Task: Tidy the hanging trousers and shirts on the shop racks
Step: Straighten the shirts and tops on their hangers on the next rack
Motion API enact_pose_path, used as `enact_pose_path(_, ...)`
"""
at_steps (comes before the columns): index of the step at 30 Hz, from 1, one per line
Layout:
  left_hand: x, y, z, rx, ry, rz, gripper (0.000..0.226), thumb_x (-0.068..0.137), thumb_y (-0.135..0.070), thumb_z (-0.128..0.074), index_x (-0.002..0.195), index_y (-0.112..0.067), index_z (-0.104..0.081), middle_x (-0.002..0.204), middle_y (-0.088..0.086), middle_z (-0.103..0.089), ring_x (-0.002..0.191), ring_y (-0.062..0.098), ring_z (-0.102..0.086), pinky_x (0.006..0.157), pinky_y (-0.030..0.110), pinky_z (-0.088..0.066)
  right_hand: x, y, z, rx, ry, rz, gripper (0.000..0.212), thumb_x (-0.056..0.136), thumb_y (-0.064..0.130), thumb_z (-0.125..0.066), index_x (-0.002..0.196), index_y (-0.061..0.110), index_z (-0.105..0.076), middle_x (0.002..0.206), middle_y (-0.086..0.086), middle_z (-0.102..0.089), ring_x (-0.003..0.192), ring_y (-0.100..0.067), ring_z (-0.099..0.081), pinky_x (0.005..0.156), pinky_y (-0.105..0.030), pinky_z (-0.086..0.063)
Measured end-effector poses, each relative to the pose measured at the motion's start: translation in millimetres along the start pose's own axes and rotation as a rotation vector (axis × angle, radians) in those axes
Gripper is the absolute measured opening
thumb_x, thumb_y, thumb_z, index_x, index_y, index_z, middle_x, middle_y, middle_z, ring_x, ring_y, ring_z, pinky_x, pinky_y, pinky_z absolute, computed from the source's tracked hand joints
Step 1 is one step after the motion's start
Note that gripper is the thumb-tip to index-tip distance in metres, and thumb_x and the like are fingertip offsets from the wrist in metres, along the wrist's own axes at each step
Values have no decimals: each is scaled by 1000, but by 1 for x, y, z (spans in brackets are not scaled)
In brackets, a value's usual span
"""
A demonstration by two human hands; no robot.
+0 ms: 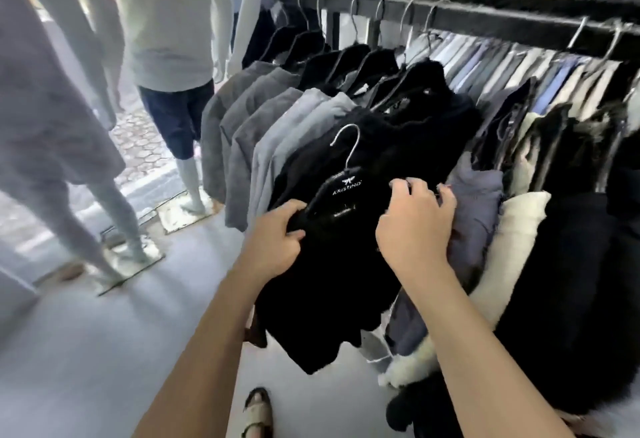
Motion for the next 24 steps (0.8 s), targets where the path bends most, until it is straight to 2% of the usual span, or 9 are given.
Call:
enact_pose_path(2, -22, 21, 28, 75, -76, 67, 46, 84, -3, -59, 108, -42, -56, 97, -17, -64, 91, 4, -60, 88, 31, -49, -1, 13, -3, 171, -19, 51, 55, 82, 19, -66, 135, 16, -51, 140, -4, -50, 130, -21, -46, 115, -42, -22)
enact_pose_path(4, -43, 34, 57, 112, -141, 107, 50, 81, -1, -57, 104, -45, -56, 97, -15, -67, 89, 2, -62, 89, 37, -50, -7, 35, -9, 423, 62, 157, 55, 80, 20, -73, 132, 17, -54, 137, -2, -53, 130, -23, -46, 111, -41, -34)
enact_pose_path(8, -81, 45, 108, 186, -188, 136, 52, 83, 6, -56, 98, -43, -59, 93, -17, -66, 81, -14, -56, 70, 5, -41, -29, 80, -20, 662, 221, 321, 42, 79, 32, -78, 118, 26, -64, 119, 9, -63, 119, -14, -54, 107, -32, -38)
enact_pose_path(14, -123, 56, 166, 242, -265, 148, 39, 87, 0, -58, 99, -37, -62, 85, -16, -63, 85, 2, -58, 74, 20, -43, -38, 136, -17, 799, 342, 392, 24, 82, 40, -74, 104, 29, -72, 104, 15, -67, 105, -2, -57, 94, -15, -40)
enact_pose_path(16, -133, 58, 181, 294, -336, 137, 36, 85, 3, -58, 102, -28, -65, 78, -17, -57, 85, 14, -51, 81, 27, -37, -43, 156, -17, 840, 432, 410, 19, 83, 41, -73, 98, 30, -71, 98, 19, -65, 97, 5, -56, 84, -7, -36)
enact_pose_path(18, -142, 62, 196, 333, -437, 149, 34, 84, 5, -58, 105, -21, -67, 78, -18, -56, 83, 8, -40, 89, 22, -27, -48, 174, -17, 881, 489, 408, 14, 84, 41, -71, 93, 31, -70, 96, 18, -66, 96, 6, -57, 76, -5, -35)
enact_pose_path(21, -153, 78, 213, 304, -596, 220, 39, 83, -2, -62, 116, -24, -65, 99, -14, -61, 92, -2, -41, 105, 31, -28, -57, 201, -12, 886, 468, 408, 10, 86, 39, -70, 87, 30, -65, 90, 20, -62, 95, 3, -55, 73, -7, -35)
enact_pose_path(22, -158, 85, 218, 282, -667, 245, 43, 83, -6, -63, 121, -26, -62, 112, -10, -61, 105, 3, -47, 108, 35, -30, -60, 209, -12, 889, 451, 399, 10, 87, 38, -69, 87, 29, -64, 86, 22, -59, 94, 0, -55, 75, -12, -37)
enact_pose_path(24, -172, 96, 223, 216, -842, 322, 42, 86, -12, -60, 126, -24, -58, 125, -1, -56, 120, 14, -49, 107, 26, -31, -67, 223, -15, 911, 428, 350, 13, 87, 36, -69, 86, 24, -65, 81, 20, -59, 87, -4, -57, 71, -17, -40)
Point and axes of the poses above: each hand's wrist, its own x-axis towards the middle knuckle, its own z-axis out of the back of the hand, y = z × x, the point moved 8 cm from there along x, towards the middle knuckle
